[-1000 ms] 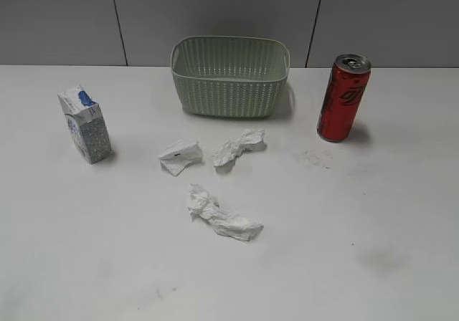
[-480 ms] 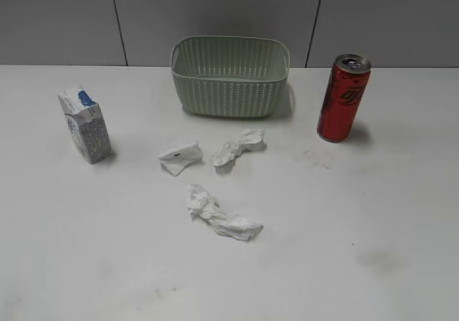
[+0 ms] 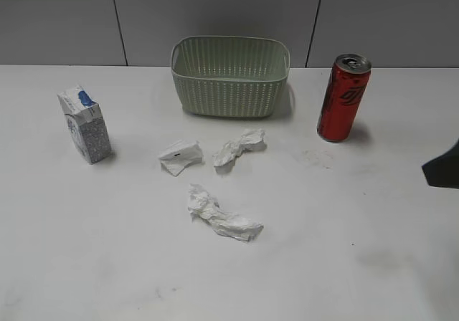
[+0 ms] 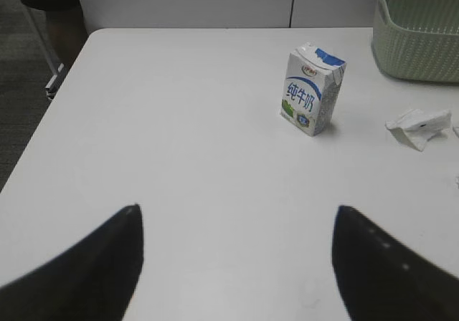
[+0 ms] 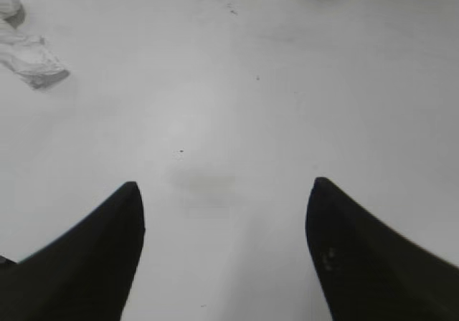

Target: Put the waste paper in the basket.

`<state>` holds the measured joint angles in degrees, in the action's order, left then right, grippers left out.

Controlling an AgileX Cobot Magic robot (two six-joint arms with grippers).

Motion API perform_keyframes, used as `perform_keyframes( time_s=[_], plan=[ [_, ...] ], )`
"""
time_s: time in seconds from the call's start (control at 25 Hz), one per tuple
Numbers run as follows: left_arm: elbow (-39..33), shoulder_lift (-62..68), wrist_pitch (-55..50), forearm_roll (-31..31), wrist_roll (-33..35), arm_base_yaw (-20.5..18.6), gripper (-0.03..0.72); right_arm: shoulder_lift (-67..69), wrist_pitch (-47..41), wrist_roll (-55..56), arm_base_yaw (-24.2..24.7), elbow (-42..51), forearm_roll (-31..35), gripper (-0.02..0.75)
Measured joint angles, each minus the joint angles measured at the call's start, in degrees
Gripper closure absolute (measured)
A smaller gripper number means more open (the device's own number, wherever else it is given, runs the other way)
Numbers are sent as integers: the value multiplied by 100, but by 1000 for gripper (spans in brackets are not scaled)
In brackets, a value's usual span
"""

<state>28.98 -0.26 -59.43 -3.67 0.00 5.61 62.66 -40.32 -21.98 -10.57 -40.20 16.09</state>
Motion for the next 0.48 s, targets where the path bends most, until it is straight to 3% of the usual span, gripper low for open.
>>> perform_keyframes(
  time_s=[0.12,0.48],
  plan=[
    [0,0,0,1,0,0,36,795,4,-109,-386,-453,20,205],
    [0,0,0,5,0,0,36,2931,129,269,-2382,-1971,-277,205]
  ],
)
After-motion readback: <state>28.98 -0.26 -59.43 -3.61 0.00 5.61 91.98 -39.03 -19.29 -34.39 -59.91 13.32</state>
